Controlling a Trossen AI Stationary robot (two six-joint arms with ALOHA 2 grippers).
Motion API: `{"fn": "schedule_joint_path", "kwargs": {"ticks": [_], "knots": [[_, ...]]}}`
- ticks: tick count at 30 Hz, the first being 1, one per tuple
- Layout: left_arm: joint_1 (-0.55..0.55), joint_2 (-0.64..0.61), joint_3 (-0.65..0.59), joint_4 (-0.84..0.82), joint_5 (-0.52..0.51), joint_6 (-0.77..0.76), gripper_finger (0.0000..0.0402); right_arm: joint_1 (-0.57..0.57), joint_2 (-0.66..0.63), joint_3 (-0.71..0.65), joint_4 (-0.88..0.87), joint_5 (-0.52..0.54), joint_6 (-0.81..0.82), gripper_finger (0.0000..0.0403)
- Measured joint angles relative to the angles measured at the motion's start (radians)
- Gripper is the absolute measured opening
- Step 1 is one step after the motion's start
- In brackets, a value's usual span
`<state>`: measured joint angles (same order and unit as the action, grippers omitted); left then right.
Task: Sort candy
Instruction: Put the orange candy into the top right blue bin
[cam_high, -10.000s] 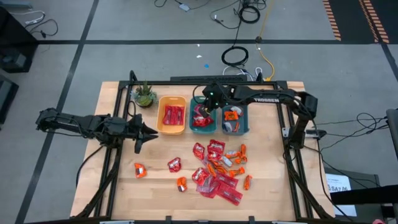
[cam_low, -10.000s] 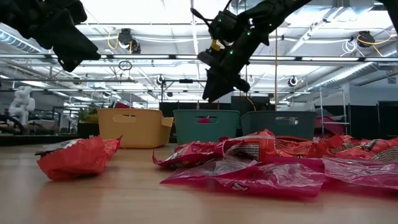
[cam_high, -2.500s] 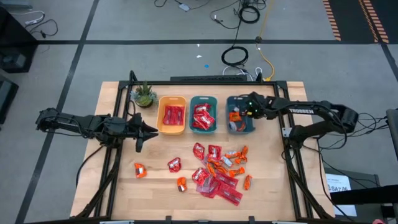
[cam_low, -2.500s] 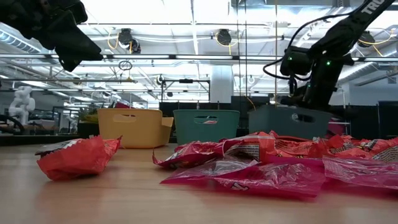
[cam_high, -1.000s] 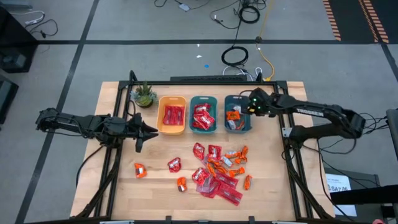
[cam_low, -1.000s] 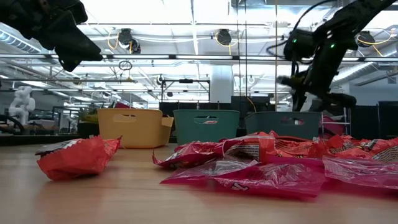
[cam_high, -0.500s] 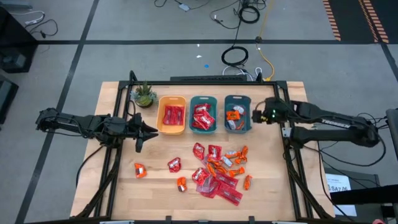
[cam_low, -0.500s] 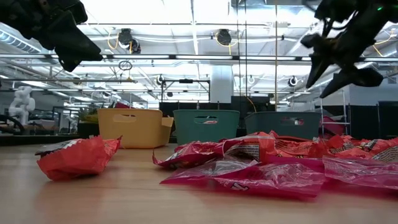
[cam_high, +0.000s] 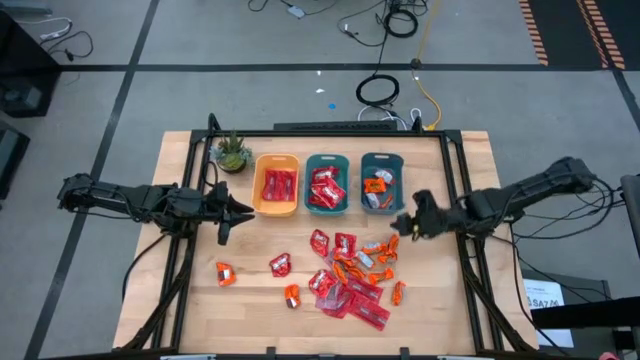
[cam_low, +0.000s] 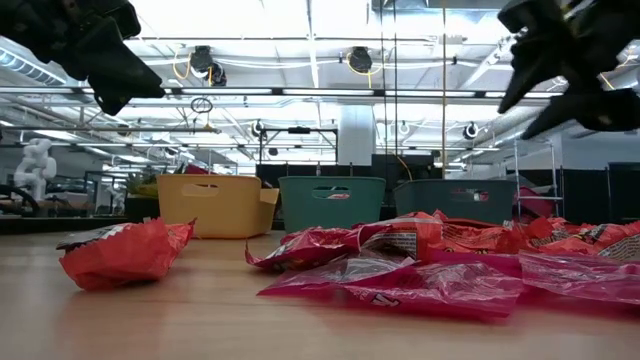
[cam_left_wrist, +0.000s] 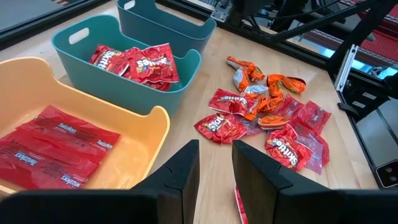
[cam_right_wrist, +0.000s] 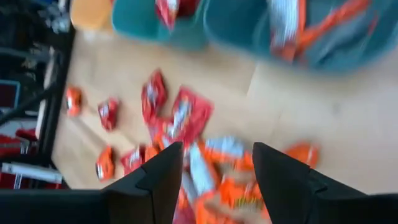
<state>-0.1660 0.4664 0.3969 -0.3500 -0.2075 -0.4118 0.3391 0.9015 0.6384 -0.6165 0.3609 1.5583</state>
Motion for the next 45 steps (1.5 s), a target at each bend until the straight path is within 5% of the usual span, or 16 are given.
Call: {"fn": "schedule_joint_path", "kwargs": {"ticks": [6, 14, 30, 34, 41, 45], "knots": [[0.0, 0.0, 0.0, 0.0, 0.02, 0.0, 0.0105, 0.159, 0.142, 0.0, -0.017, 0.003, 0.296, 0.0185], [0.0, 0.0, 0.0, 0.0, 0.02, 0.0, 0.0105, 0.194, 0.33, 0.0, -0.021, 0.0, 0.56, 0.0185], [0.0, 0.0, 0.0, -0.001, 0.02, 0.0, 0.0105, 0.189, 0.6, 0.005, 0.132, -0.007, 0.633, 0.0182], [0.0, 0.0, 0.0, -0.002, 0.02, 0.0, 0.0105, 0.188, 0.603, 0.004, 0.126, -0.008, 0.633, 0.0146], [0.0, 0.0, 0.0, -0.002, 0.02, 0.0, 0.0105, 0.184, 0.538, -0.002, 0.06, 0.034, 0.598, 0.0024], [0.0, 0.0, 0.0, -0.002, 0.02, 0.0, 0.0105, 0.185, 0.5, 0.004, 0.028, 0.032, 0.57, 0.001]]}}
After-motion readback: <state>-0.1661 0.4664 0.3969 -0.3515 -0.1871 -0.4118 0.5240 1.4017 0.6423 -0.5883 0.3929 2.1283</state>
